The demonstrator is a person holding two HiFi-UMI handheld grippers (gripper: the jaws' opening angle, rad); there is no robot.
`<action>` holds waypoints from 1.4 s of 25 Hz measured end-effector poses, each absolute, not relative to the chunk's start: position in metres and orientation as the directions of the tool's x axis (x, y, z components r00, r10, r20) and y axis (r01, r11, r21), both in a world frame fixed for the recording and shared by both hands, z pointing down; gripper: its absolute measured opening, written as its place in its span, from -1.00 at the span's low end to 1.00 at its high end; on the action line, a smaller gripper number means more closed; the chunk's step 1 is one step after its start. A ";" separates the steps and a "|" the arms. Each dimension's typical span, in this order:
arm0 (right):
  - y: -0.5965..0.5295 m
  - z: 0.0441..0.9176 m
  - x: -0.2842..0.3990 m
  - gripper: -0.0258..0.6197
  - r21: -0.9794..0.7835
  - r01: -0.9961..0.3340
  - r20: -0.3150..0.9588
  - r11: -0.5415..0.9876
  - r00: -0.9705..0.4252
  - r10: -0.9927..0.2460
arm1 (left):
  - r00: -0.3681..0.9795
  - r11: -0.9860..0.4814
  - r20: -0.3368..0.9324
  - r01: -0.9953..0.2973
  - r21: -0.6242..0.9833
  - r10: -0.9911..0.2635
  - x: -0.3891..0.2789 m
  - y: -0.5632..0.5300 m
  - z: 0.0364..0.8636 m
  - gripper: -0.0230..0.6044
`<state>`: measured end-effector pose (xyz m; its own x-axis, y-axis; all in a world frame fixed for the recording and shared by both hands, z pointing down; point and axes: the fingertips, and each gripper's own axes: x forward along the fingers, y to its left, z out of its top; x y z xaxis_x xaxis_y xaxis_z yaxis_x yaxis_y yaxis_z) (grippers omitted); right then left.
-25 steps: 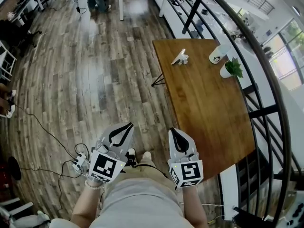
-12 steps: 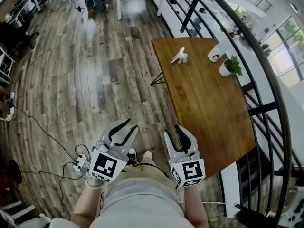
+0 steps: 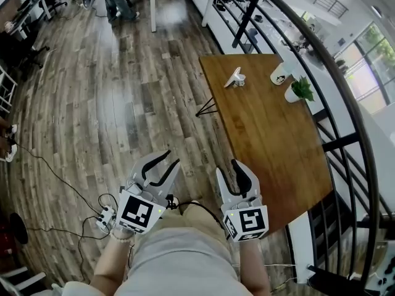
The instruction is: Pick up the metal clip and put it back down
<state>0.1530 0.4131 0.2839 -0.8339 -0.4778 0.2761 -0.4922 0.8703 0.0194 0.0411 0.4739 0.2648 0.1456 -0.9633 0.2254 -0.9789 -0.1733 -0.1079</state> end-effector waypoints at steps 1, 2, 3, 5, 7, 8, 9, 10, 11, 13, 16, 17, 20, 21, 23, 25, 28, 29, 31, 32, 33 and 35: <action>0.414 0.283 0.152 -0.38 0.018 -0.498 0.274 0.867 -0.832 -0.483 | 0.150 -0.177 0.223 -0.978 -0.111 -0.963 0.040 0.474 0.263 -0.62; 0.414 0.283 0.151 -0.38 0.014 -0.504 0.272 0.864 -0.829 -0.488 | 0.154 -0.182 0.220 -0.976 -0.116 -0.963 0.038 0.474 0.262 -0.62; 0.414 0.285 0.151 -0.38 0.010 -0.510 0.270 0.860 -0.827 -0.493 | 0.159 -0.188 0.217 -0.974 -0.122 -0.963 0.038 0.474 0.260 -0.62; 0.414 0.288 0.149 -0.38 0.004 -0.517 0.268 0.856 -0.824 -0.499 | 0.166 -0.196 0.215 -0.972 -0.128 -0.962 0.037 0.473 0.260 -0.62; 0.413 0.290 0.149 -0.38 -0.001 -0.523 0.265 0.853 -0.822 -0.504 | 0.171 -0.203 0.214 -0.970 -0.137 -0.962 0.035 0.471 0.260 -0.62; 0.411 0.291 0.149 -0.38 -0.005 -0.526 0.264 0.850 -0.821 -0.506 | 0.174 -0.208 0.215 -0.967 -0.146 -0.961 0.035 0.469 0.259 -0.62; 0.409 0.291 0.149 -0.38 -0.008 -0.529 0.264 0.848 -0.819 -0.509 | 0.176 -0.211 0.217 -0.966 -0.150 -0.960 0.034 0.467 0.260 -0.62; 0.407 0.292 0.150 -0.38 -0.014 -0.533 0.264 0.846 -0.818 -0.512 | 0.176 -0.210 0.218 -0.966 -0.147 -0.960 0.034 0.465 0.261 -0.62; 0.403 0.293 0.150 -0.38 -0.021 -0.538 0.262 0.843 -0.816 -0.514 | 0.176 -0.211 0.220 -0.966 -0.147 -0.960 0.033 0.462 0.262 -0.62; 0.394 0.295 0.148 -0.38 -0.033 -0.541 0.257 0.841 -0.817 -0.516 | 0.178 -0.216 0.223 -0.963 -0.160 -0.958 0.031 0.455 0.263 -0.62; 0.380 0.298 0.143 -0.38 -0.032 -0.539 0.259 0.841 -0.817 -0.514 | 0.173 -0.209 0.224 -0.967 -0.149 -0.959 0.026 0.445 0.267 -0.62; 0.374 0.298 0.141 -0.38 -0.028 -0.537 0.258 0.843 -0.819 -0.513 | 0.170 -0.205 0.223 -0.969 -0.142 -0.960 0.023 0.440 0.269 -0.62; 0.355 0.298 0.133 -0.38 -0.022 -0.530 0.254 0.847 -0.823 -0.508 | 0.171 -0.207 0.218 -0.966 -0.156 -0.961 0.016 0.419 0.267 -0.62; 0.347 0.299 0.131 -0.38 -0.024 -0.531 0.256 0.847 -0.822 -0.508 | 0.171 -0.207 0.218 -0.967 -0.151 -0.961 0.014 0.411 0.268 -0.62; 0.328 0.301 0.126 -0.38 -0.030 -0.532 0.263 0.846 -0.821 -0.507 | 0.171 -0.205 0.220 -0.969 -0.138 -0.960 0.009 0.393 0.271 -0.62; 0.309 0.303 0.119 -0.38 -0.029 -0.524 0.265 0.851 -0.825 -0.499 | 0.172 -0.205 0.222 -0.970 -0.134 -0.960 0.003 0.374 0.273 -0.62; 0.281 0.305 0.106 -0.39 -0.033 -0.516 0.275 0.856 -0.828 -0.489 | 0.172 -0.205 0.226 -0.970 -0.130 -0.959 -0.007 0.345 0.274 -0.62; 0.271 0.306 0.102 -0.38 -0.036 -0.515 0.280 0.856 -0.828 -0.486 | 0.173 -0.207 0.229 -0.969 -0.132 -0.958 -0.010 0.335 0.274 -0.62; 0.251 0.308 0.095 -0.39 -0.037 -0.506 0.287 0.861 -0.831 -0.476 | 0.174 -0.207 0.231 -0.970 -0.128 -0.957 -0.016 0.315 0.275 -0.62; 0.242 0.308 0.091 -0.38 -0.037 -0.502 0.290 0.864 -0.833 -0.471 | 0.174 -0.207 0.231 -0.971 -0.124 -0.957 -0.019 0.305 0.275 -0.62; 0.232 0.309 0.087 -0.39 -0.039 -0.499 0.294 0.866 -0.834 -0.467 | 0.175 -0.207 0.230 -0.970 -0.124 -0.957 -0.022 0.295 0.274 -0.62; 0.212 0.309 0.082 -0.39 -0.051 -0.498 0.301 0.866 -0.834 -0.462 | 0.181 -0.216 0.222 -0.966 -0.145 -0.958 -0.027 0.274 0.270 -0.62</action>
<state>0.0816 0.2118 0.3089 -0.8341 -0.4622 0.3012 -0.4982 0.8655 -0.0515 -0.0271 0.2745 0.2701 0.1812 -0.9580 0.2221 -0.9656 -0.2162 -0.1447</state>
